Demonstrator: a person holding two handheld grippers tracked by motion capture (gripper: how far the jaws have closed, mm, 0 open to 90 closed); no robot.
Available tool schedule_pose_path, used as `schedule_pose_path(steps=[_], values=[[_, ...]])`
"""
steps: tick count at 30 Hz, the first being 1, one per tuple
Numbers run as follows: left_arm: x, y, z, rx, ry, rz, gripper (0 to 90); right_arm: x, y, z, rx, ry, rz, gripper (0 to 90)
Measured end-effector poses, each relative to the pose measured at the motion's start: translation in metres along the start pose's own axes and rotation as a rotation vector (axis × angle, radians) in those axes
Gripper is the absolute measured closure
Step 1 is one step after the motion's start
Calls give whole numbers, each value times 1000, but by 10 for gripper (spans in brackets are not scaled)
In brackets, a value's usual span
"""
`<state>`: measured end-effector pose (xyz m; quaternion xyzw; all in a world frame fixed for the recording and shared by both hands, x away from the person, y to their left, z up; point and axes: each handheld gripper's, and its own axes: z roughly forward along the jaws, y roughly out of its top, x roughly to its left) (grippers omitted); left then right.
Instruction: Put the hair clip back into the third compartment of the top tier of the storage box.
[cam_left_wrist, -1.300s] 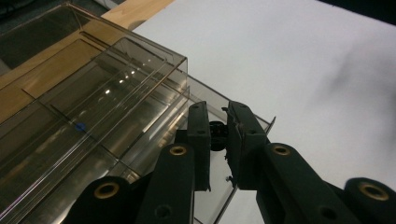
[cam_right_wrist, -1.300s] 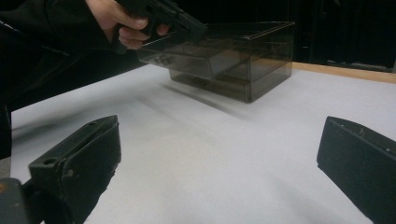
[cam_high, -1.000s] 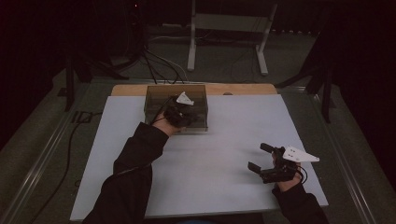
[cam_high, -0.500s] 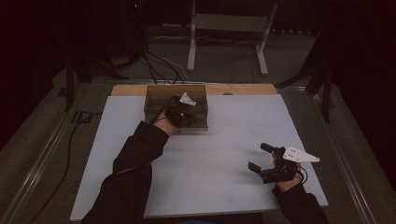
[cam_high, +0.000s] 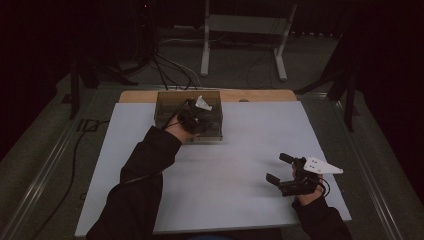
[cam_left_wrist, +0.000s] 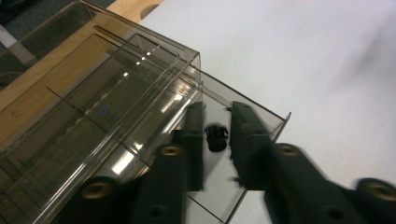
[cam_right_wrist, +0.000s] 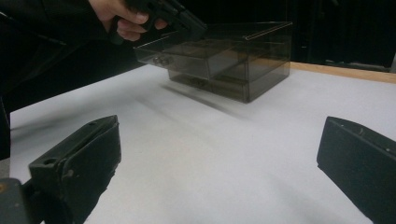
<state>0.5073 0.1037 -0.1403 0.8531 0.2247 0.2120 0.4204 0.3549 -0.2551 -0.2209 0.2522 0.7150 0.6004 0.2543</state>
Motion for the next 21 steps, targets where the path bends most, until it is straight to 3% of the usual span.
schedule_pose_path(steps=[4, 8, 21], values=[[0, 2, -2, -11, 29, -16, 622, 0, 0, 0, 0, 0, 1, 0], [-1, 4, -4, -23, 49, -22, 539, 0, 0, 0, 0, -1, 1, 0], [0, 1, -14, -73, 34, -54, 322, 0, 0, 0, 1, 0, 5, 0]])
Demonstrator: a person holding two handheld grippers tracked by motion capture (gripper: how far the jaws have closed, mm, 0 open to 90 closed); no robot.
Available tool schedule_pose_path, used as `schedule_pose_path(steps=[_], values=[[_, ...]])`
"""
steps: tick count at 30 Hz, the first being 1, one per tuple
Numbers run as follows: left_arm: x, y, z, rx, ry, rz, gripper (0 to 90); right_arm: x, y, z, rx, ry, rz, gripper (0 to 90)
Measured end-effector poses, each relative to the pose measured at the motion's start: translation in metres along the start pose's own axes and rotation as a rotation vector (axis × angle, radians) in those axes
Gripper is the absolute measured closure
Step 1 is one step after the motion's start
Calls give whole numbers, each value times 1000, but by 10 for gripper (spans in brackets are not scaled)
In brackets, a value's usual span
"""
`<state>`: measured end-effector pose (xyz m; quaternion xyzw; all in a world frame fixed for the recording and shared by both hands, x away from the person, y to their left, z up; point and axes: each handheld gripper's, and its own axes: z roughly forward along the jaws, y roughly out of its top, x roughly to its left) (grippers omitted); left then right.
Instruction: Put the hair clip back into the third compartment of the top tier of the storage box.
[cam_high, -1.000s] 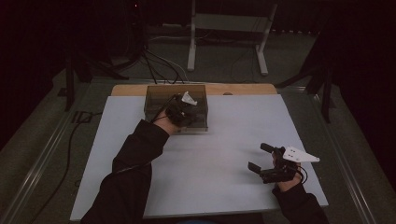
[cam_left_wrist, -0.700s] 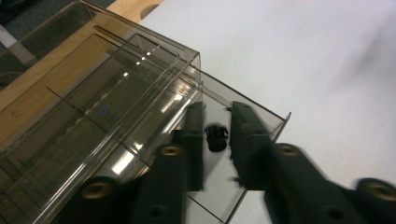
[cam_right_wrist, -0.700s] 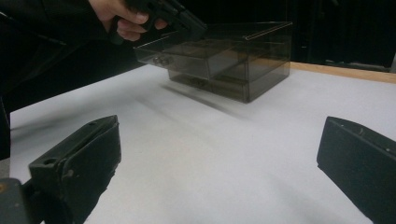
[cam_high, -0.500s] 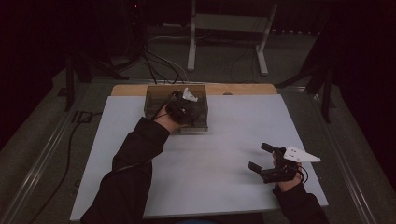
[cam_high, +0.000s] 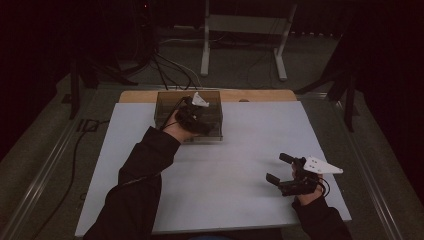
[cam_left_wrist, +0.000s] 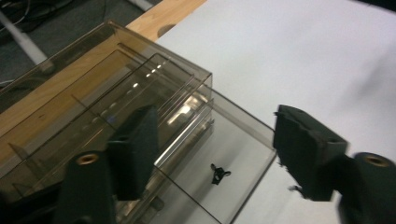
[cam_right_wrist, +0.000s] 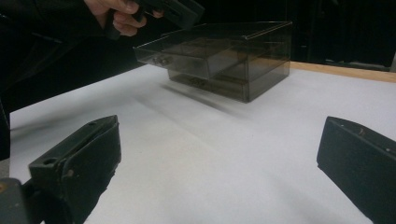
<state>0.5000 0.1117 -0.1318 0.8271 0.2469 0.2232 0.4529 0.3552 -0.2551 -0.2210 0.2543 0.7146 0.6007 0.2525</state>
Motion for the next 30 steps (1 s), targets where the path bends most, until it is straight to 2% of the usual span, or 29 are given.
schedule_pose_path(steps=[4, 6, 10, 14, 17, 21, 30], values=[[1, -1, -4, -7, -1, -4, 245, 0, 0, 0, 0, 0, -2, 0], [2, -2, -7, -22, -20, -12, 204, 0, 0, 0, 0, -3, -1, 0], [4, -5, -12, -56, -31, -22, 155, 0, 0, 0, 3, -4, -6, 0], [7, -8, -14, -65, -73, -37, 66, 1, -1, 1, 8, -3, -5, 0], [10, -10, -16, -80, -82, -79, 34, 0, 0, 2, 6, -5, -6, 0], [11, -12, -18, -89, -87, -72, 28, 0, 0, 2, 9, -4, -6, 0], [9, -11, -26, -102, -108, -22, 5, 0, 0, 3, 8, 2, -3, 0]])
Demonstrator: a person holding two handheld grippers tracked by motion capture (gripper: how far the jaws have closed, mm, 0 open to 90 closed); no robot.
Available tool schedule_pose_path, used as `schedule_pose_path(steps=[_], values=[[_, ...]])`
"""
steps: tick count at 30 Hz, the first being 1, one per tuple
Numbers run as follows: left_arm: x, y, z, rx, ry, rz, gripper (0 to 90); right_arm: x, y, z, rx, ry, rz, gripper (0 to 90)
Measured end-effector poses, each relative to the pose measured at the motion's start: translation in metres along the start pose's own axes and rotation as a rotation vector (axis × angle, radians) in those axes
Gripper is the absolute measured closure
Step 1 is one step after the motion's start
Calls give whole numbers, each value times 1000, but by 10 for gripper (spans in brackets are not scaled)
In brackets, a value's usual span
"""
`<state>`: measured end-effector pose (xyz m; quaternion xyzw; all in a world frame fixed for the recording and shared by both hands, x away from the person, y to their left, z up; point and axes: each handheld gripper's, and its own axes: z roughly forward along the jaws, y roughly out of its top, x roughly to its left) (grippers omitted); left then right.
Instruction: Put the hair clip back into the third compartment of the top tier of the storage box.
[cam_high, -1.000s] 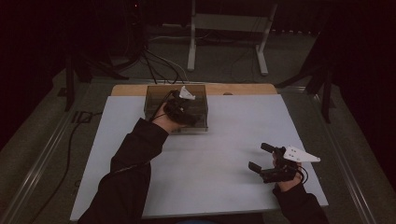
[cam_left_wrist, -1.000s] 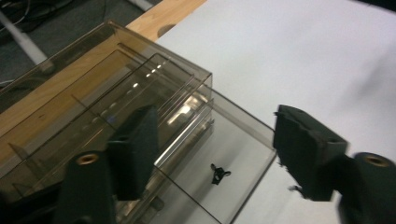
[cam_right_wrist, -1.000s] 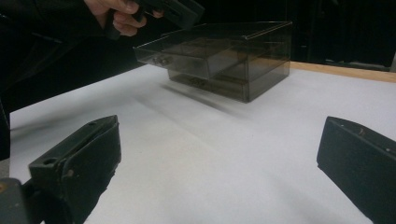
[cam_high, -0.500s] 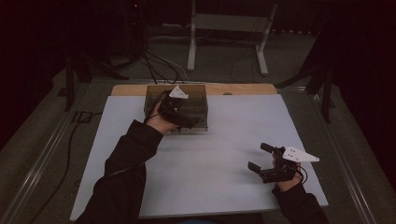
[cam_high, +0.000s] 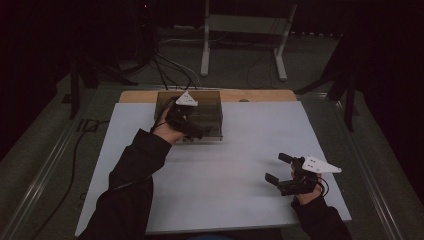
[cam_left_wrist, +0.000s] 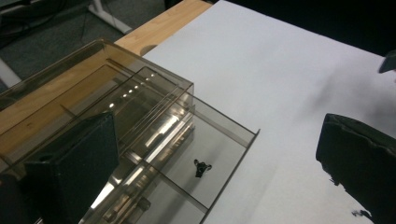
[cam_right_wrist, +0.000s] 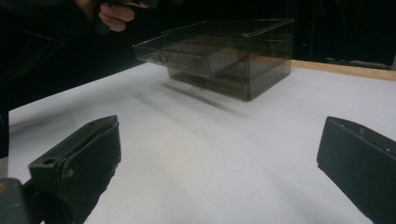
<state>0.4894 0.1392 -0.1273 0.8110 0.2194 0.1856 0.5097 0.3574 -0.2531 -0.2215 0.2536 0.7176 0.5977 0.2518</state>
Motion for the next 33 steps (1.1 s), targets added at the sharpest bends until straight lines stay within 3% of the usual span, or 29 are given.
schedule_pose_path(steps=[11, 18, 33], values=[[2, -3, -13, -21, -83, -31, 5, 0, 0, 1, 1, 9, 5, 0], [3, -6, -23, -17, -72, -29, 5, 1, 1, 0, -2, 9, 4, 0], [6, -26, -56, -79, -54, -60, 5, 2, 1, 0, -4, 13, 7, 0]])
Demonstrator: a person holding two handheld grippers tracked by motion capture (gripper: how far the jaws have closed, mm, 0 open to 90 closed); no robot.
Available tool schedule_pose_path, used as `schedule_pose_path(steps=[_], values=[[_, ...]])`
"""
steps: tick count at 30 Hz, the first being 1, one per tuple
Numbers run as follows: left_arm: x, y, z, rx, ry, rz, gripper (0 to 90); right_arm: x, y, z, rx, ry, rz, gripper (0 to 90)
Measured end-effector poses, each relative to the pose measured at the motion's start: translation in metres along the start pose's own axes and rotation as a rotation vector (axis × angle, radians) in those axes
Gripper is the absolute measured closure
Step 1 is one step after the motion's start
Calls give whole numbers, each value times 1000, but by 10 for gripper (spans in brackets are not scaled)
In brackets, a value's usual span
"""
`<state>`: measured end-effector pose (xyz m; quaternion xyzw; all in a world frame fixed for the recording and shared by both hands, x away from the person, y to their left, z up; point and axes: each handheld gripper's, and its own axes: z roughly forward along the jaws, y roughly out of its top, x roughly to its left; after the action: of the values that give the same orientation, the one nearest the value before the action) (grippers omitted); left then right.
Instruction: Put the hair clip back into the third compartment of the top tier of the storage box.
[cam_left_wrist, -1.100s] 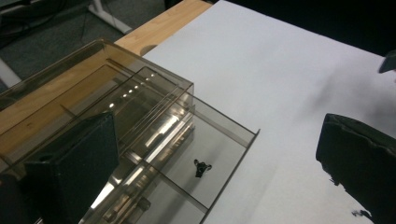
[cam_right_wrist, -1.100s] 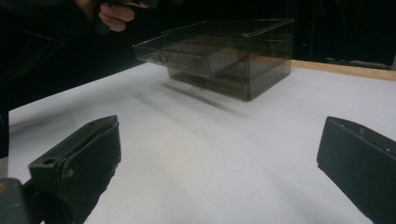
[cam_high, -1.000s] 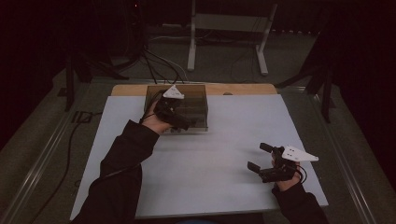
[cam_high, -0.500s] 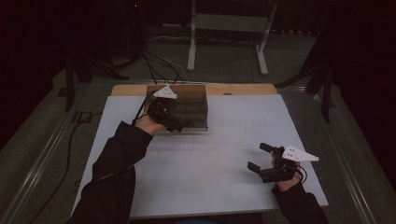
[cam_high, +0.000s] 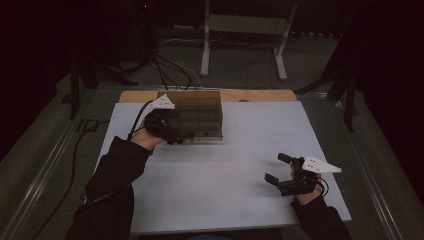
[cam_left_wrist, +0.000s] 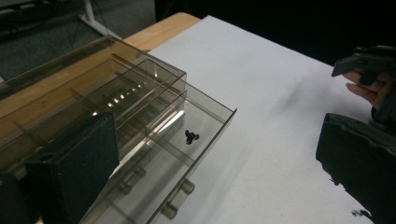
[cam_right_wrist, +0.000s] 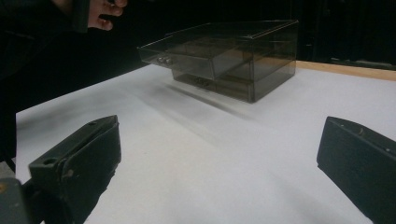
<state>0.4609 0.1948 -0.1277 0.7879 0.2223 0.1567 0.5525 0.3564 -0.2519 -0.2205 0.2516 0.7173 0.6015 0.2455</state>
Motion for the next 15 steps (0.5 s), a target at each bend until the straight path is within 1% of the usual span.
schedule_pose_path(steps=[2, 3, 5, 8, 10, 12, 15], values=[[0, -4, -6, -2, -2, -4, 5, 0, 0, 0, 3, 1, -3, 0], [0, -6, -9, -2, 6, 1, 5, 0, 0, 0, 4, 1, -2, 0], [0, -12, -15, -17, 3, -11, 5, 0, 0, 0, 2, 1, 1, 0], [1, -22, -23, -21, 13, -11, 5, 1, 0, 0, 1, 0, -3, 0], [1, -28, -29, -33, 18, -23, 5, 1, 0, 0, 2, 1, 0, 0], [0, -35, -35, -49, 10, -35, 5, 1, 0, 1, 6, 3, -1, 0], [-2, -47, -42, -58, 12, -39, 5, 1, 0, 1, 6, 4, -1, 0]])
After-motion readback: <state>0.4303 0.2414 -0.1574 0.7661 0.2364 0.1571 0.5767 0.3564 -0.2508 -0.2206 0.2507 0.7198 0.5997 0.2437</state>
